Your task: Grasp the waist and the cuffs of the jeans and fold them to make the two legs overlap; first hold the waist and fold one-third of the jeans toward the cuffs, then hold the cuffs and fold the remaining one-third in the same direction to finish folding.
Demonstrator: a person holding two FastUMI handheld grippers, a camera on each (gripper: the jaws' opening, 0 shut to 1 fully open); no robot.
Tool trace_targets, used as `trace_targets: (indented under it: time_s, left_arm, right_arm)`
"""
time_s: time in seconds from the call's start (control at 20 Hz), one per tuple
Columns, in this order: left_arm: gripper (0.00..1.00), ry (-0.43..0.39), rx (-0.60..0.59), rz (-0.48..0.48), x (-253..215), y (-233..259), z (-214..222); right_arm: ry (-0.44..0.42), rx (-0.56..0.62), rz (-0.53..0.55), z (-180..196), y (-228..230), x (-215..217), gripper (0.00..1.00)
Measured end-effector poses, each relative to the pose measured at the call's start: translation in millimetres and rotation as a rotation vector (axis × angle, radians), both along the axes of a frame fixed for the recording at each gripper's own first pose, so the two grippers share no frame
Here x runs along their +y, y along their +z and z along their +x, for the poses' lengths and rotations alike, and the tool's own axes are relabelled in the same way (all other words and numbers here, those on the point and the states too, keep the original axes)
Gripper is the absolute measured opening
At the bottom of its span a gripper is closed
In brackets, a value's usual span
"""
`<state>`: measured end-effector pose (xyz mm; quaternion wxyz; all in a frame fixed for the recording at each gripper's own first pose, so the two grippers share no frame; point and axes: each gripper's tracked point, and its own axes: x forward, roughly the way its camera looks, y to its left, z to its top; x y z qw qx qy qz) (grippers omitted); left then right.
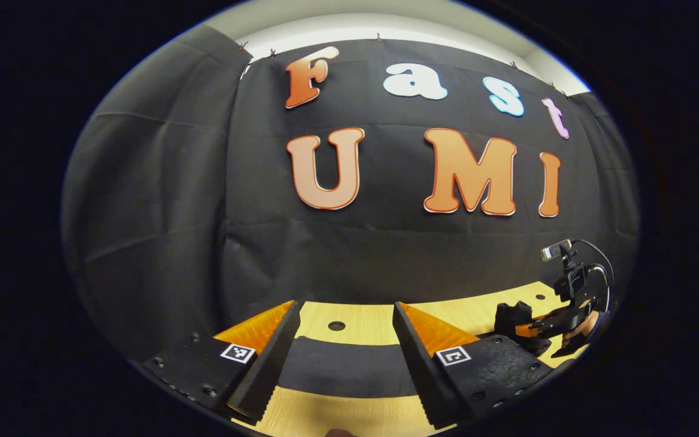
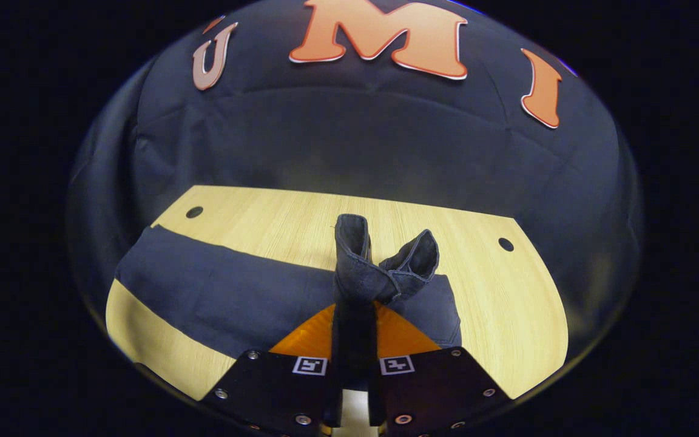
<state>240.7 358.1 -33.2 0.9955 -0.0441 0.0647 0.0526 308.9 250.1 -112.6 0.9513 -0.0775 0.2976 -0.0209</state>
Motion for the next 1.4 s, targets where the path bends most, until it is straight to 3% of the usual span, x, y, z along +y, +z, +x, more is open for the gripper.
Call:
trace_targets:
  time_s: [0.25,0.4,0.6,0.65,0.8,1.15,1.3,1.4]
  left_arm:
    - [0.92,0.028,0.057,-0.037,23,-25,1]
    - [0.93,0.044,0.126,-0.095,39,-50,1]
    - [0.93,0.099,0.271,-0.235,62,-98,13]
    - [0.98,0.13,0.315,-0.281,67,-111,16]
    - [0.97,0.147,0.465,-0.399,76,-152,23]
    - [0.99,0.224,0.799,-0.675,88,-258,37]
    - [0.99,0.288,0.908,-0.734,93,-294,43]
    - [0.99,0.336,0.979,-0.708,98,-318,48]
  right_arm:
    - [0.077,0.066,-0.073,-9,-30,32,0.24]
    - [0.179,0.152,0.078,-26,-49,80,0.46]
    - [0.179,0.102,0.058,-35,-33,85,0.68]
    - [0.164,0.085,0.065,-37,-25,82,0.7]
    - [0.106,0.012,0.083,-44,8,65,0.79]
    - [-0.05,-0.155,0.085,-75,79,5,0.87]
    - [-0.109,-0.192,0.069,-94,95,-20,0.87]
    - [-0.146,-0.203,0.056,-104,99,-33,0.88]
